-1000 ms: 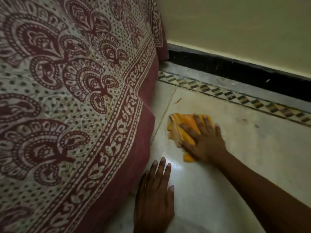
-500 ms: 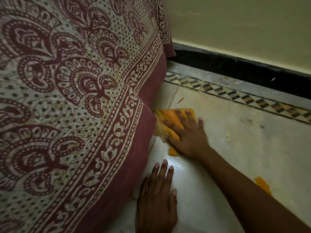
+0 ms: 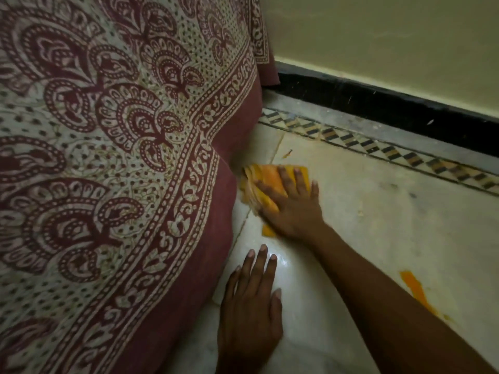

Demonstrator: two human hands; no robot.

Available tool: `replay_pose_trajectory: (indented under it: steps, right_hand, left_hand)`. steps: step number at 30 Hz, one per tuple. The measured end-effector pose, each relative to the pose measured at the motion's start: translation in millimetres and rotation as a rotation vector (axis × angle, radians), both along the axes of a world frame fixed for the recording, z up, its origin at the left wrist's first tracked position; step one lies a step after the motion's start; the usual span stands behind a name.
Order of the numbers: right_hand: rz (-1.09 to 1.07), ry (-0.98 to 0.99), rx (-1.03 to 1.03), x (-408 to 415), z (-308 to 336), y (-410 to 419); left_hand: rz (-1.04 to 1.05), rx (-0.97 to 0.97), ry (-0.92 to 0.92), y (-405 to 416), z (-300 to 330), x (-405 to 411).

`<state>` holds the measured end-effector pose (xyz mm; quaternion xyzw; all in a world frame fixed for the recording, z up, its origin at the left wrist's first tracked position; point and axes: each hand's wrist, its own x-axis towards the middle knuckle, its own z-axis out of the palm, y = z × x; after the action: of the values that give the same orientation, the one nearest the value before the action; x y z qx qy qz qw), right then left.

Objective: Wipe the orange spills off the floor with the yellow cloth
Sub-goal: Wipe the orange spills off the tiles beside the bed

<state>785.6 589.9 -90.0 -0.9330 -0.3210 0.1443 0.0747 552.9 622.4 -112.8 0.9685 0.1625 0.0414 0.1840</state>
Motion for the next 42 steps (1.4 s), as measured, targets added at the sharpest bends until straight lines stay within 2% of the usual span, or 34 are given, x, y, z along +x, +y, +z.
replay_pose_trajectory:
  steps: [2,5,9,10,12,14,16,19,21,24,27,30,32,34,37,40,42]
  right_hand:
    - [-0.052,-0.043,-0.023,-21,-4,-55]
    - [-0.325,-0.083,-0.005,6,-3,-99]
    - [-0.559,-0.012,-0.005,56,0,-45]
    - [-0.530,-0.020,-0.023,57,-2,-31]
    - [-0.301,-0.068,-0.058,36,-6,-13]
    - [-0.041,-0.105,-0.051,-3,-3,-22]
    - [0.040,-0.094,0.008,-49,1,-54]
    - [-0.097,-0.161,0.037,-95,-7,-130]
    - [-0.278,-0.186,0.009,-75,-9,-156]
    - [-0.520,-0.152,-0.021,-12,-6,-128]
    - [-0.466,-0.093,0.039,6,-4,-82]
    - [-0.192,-0.069,0.060,-56,-5,-92]
    - [-0.130,-0.088,0.130,-110,-6,-134]
    - [-0.211,-0.192,0.172,-144,-14,-187]
    - [-0.476,-0.190,0.067,-111,-15,-226]
    - [-0.651,-0.144,0.052,-57,-8,-198]
    - [-0.610,-0.107,0.081,-49,-8,-176]
  left_hand:
    - [0.000,0.004,-0.003,-1,0,-1]
    - [0.003,-0.005,-0.006,0,3,-1]
    - [0.011,0.012,-0.006,-4,-2,-3]
    - [0.009,0.012,-0.015,-4,-2,-3]
    - [0.001,0.012,-0.018,-1,-3,-4]
    - [-0.006,0.024,-0.015,0,-3,-3]
    - [-0.001,0.028,-0.023,-1,-3,-3]
    - [-0.015,0.038,-0.043,-1,-4,-5]
    - [-0.006,0.041,-0.060,-1,-6,-3]
    - [-0.002,0.049,-0.064,-2,-11,-3]
    - [-0.016,0.059,-0.065,-2,-10,-3]
    - [-0.007,0.063,-0.067,-4,-6,-3]
    - [-0.018,0.060,-0.068,-4,-5,-5]
    - [-0.034,0.059,-0.086,-6,-6,-9]
    - [-0.088,0.075,-0.109,-5,-8,-9]
    - [-0.134,0.093,-0.081,-8,-8,-11]
    - [-0.178,0.108,-0.056,-11,-6,-15]
